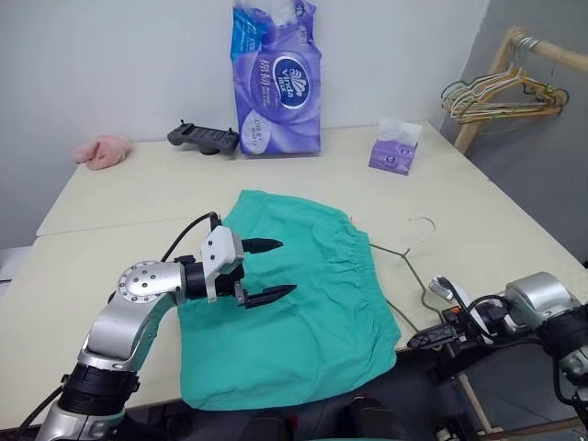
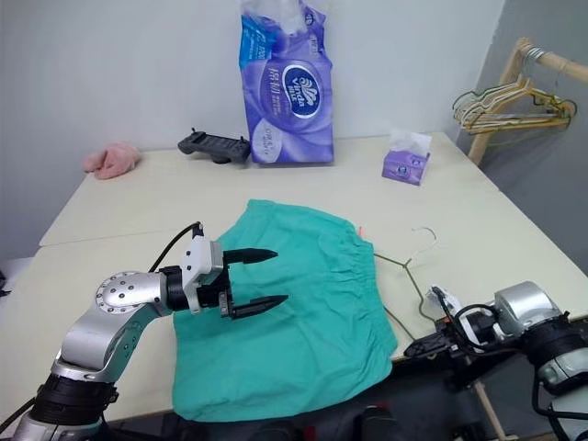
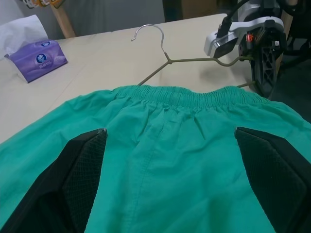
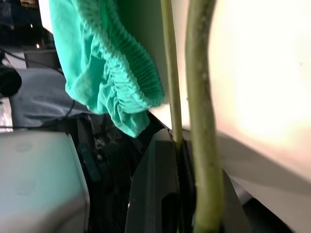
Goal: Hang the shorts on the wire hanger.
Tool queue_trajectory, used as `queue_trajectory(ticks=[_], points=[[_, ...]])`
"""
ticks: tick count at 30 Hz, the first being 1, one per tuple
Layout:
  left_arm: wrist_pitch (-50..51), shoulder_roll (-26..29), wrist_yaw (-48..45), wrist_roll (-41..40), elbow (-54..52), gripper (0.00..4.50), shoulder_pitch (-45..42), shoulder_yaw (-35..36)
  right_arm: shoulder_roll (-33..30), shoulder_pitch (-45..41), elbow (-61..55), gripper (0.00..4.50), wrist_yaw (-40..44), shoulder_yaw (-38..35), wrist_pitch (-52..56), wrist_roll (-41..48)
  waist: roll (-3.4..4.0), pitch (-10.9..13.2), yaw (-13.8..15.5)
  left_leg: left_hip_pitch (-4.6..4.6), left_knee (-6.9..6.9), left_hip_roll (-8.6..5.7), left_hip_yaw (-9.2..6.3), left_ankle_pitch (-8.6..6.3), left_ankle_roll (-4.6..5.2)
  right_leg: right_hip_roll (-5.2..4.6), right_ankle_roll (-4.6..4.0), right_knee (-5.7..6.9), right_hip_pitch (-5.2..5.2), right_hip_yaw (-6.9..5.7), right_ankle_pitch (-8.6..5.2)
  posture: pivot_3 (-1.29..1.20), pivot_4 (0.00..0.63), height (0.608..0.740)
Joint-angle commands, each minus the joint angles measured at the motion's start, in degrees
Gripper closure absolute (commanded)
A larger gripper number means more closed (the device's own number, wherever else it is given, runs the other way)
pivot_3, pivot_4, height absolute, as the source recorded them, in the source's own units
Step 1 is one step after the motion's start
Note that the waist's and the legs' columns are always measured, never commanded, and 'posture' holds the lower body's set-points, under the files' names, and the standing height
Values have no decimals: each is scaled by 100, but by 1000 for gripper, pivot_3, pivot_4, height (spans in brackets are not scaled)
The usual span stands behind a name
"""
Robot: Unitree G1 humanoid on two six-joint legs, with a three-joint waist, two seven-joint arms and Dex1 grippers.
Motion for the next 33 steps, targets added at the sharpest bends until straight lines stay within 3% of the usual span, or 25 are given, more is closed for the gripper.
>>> queue_trajectory(ticks=[1, 5, 14, 19, 23, 28, 33], points=[[-110, 64, 4, 7, -56, 25, -25, 154, -246, -449, -161, 4500, 48, -496, 8, 108, 6, 5, 0, 0, 0, 0, 1, 0, 0, 0, 0, 0, 0, 0, 0, 49, 53, 740], [-165, 38, 0, 21, -18, 25, 19, 139, -525, -472, -600, 4500, 151, -754, 354, 443, 30, 20, 3, -6, 1, -4, 17, 0, 0, -2, 9, 0, -12, 13, 5, 32, 46, 740], [-205, 25, -110, 33, 152, 25, -147, 73, -364, -852, -1279, 4500, -395, -1589, 1087, 1002, 29, 20, 43, -21, -2, -2, -31, 0, 0, -8, 4, -10, -9, -36, 2, 5, 36, 740], [-376, 65, -210, 137, 605, 25, -674, 131, -130, -784, -1743, 4500, -1189, -1714, -265, 363, 28, 20, 46, -33, 0, -3, -57, 0, -2, -12, 2, -16, -8, -61, 1, 4, 30, 740], [-446, 373, -642, 211, 1874, 25, -2467, 265, 72, -914, -1566, 4500, -2078, -1469, -1844, -773, 18, 21, 69, -48, 11, -7, -72, 10, -17, -8, 2, -9, -11, -77, 2, 9, 20, 740], [-813, 623, -1813, 600, 4264, 25, -5279, -59, 232, -1329, -840, 4500, -2816, -944, -3704, -2267, 22, 17, 40, -64, 10, -20, -68, 15, -25, -2, -23, -9, -24, -83, 18, 16, 9, 740], [-1950, 372, -2807, 1437, 6142, 25, -6559, -637, 241, -1678, -326, 4500, -3273, -583, -5007, -3435, 61, -16, 16, -107, 4, -28, -48, 21, -39, -6, -24, -2, -82, -70, 17, 13, 3, 740]])
